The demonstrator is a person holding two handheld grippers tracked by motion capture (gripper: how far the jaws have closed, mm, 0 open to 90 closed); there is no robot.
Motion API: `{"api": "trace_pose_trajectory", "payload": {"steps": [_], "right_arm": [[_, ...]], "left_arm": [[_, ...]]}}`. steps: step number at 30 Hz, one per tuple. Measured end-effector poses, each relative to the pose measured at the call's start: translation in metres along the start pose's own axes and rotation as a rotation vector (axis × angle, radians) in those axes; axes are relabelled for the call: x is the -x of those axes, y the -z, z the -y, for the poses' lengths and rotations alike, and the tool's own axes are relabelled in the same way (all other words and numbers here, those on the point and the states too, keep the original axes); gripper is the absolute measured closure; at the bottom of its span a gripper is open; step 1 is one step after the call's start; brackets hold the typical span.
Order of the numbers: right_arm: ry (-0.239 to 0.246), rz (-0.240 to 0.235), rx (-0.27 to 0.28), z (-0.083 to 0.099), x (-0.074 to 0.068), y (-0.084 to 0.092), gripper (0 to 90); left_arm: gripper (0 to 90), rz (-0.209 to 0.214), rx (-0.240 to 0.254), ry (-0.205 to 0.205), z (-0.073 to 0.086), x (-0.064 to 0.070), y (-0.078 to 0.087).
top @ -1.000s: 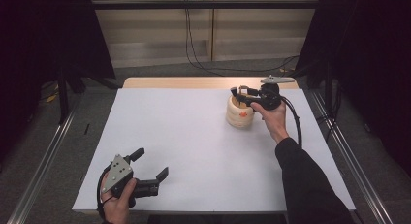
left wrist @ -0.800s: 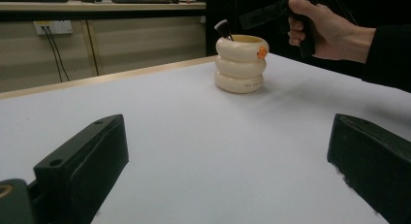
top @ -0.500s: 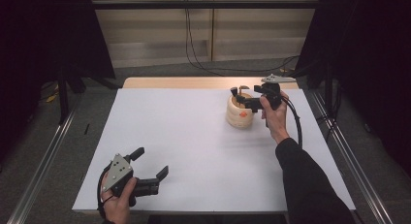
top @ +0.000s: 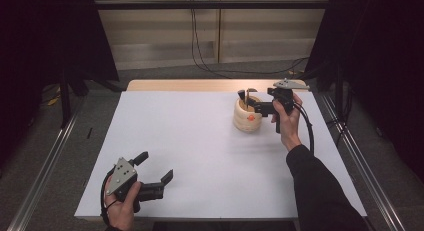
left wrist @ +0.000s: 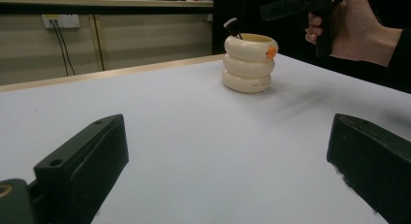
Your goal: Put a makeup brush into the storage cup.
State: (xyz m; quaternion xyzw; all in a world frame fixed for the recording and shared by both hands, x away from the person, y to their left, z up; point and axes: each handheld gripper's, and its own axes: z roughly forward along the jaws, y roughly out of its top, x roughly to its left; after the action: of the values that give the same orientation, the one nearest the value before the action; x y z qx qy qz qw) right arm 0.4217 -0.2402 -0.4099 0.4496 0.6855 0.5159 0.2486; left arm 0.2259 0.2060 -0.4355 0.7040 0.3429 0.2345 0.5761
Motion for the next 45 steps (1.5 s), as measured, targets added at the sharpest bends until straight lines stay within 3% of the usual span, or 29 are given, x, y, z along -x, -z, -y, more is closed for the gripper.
{"api": "trace_pose_trajectory", "payload": {"steps": [10,12,17,21,27,34,36,38,43,45], "right_arm": [[0.034,0.02,0.025,0.005,-0.006,0.014,0.3],[0.024,0.007,0.027,0.006,-0.005,0.017,0.2],[0.038,0.02,0.046,0.01,-0.007,0.024,0.1],[0.024,0.031,0.021,0.015,-0.008,0.029,0.1],[0.022,0.044,0.039,0.02,-0.011,0.039,0.1],[0.053,0.051,0.054,0.02,-0.016,0.052,0.7],[0.08,0.076,0.062,0.023,-0.017,0.056,0.7],[0.06,0.066,0.062,0.026,-0.017,0.06,0.7],[0.064,0.096,0.067,0.032,-0.014,0.073,0.7],[0.061,0.086,0.066,0.035,-0.014,0.079,0.6]], "left_arm": [[1.0,-0.005,0.001,-0.001,0.001,0.0,0.004],[1.0,-0.007,0.006,0.003,0.001,0.0,0.005],[1.1,-0.008,0.005,0.003,0.001,-0.001,0.005],[1.1,-0.009,0.005,-0.002,0.0,0.0,0.005],[1.1,-0.01,0.0,-0.005,0.001,-0.001,0.005],[1.1,-0.005,0.003,-0.004,0.001,-0.001,0.005],[1.1,-0.006,0.003,-0.003,0.001,-0.001,0.005],[1.1,-0.01,0.003,-0.004,0.0,0.0,0.006],[1.1,-0.014,0.007,-0.002,0.0,0.0,0.007],[1.1,-0.012,0.003,-0.006,0.0,0.0,0.007]]}}
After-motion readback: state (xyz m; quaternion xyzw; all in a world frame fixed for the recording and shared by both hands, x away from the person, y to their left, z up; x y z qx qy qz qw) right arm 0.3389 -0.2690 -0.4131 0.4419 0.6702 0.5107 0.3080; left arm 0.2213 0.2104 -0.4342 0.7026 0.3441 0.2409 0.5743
